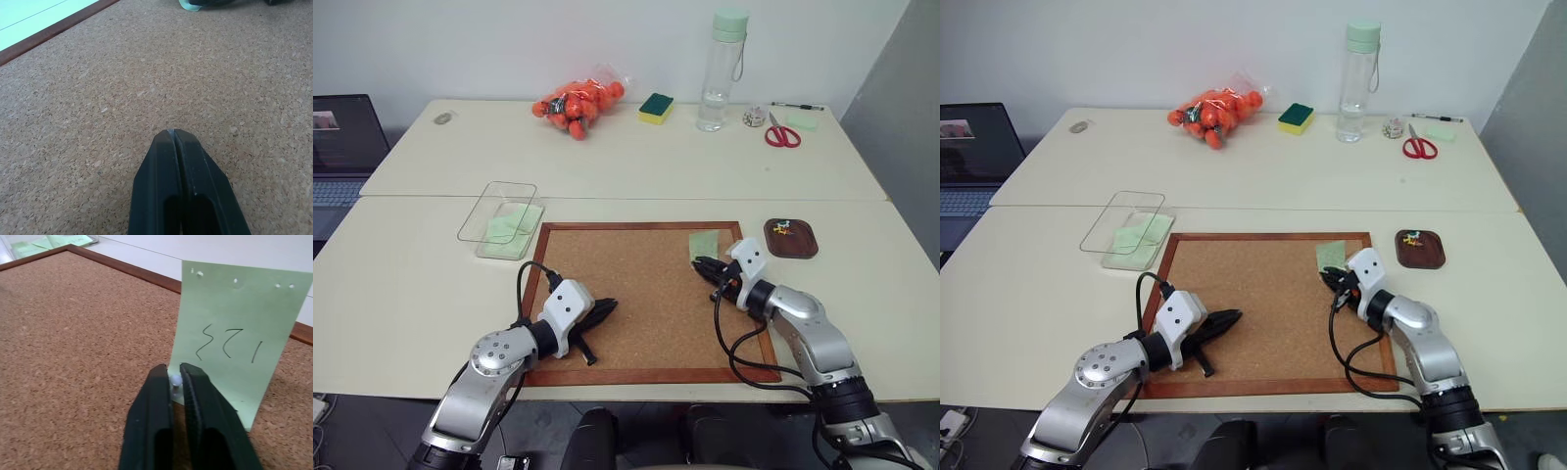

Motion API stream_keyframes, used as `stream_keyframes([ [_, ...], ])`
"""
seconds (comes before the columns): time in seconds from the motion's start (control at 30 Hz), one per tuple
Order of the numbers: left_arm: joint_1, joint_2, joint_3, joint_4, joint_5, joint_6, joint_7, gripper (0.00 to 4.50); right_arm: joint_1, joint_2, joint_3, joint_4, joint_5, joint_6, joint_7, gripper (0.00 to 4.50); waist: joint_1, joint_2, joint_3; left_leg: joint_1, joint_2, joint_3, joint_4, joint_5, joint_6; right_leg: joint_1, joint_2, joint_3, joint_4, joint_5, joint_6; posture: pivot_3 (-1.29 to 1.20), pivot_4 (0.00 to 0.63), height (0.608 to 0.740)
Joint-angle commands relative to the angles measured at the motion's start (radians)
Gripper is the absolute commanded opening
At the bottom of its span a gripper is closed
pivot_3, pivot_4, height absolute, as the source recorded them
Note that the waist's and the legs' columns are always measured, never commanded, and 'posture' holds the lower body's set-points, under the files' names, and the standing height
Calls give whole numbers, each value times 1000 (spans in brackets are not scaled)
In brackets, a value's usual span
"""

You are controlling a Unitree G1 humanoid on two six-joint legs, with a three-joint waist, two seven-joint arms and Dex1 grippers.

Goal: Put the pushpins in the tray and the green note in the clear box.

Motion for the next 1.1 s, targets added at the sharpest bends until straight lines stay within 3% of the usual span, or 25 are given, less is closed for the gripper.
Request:
stream_keyframes([
  [0.03, 23, 3, -27, 2, 13, 21, -6, 0, -15, -10, -9, 7, -26, -46, -3, 21, 0, 0, 0, 0, 0, 0, 0, 0, 0, 0, 0, 0, 0, 0, 0, 0, 150, 740],
  [0.37, 25, 8, -23, 7, 11, 17, -12, 0, 1, -15, -39, -118, 24, -133, 54, 21, 0, 0, 0, 0, 0, 0, 0, 0, 0, 0, 0, 0, 0, 0, 0, 0, 150, 740],
  [1.1, 20, 4, -23, 17, 10, 11, -21, 0, -7, -39, -97, -223, 105, -61, 49, 21, 0, 0, 0, 0, 0, 0, 0, 0, 0, 0, 0, 0, 0, 0, 0, 0, 150, 740],
])
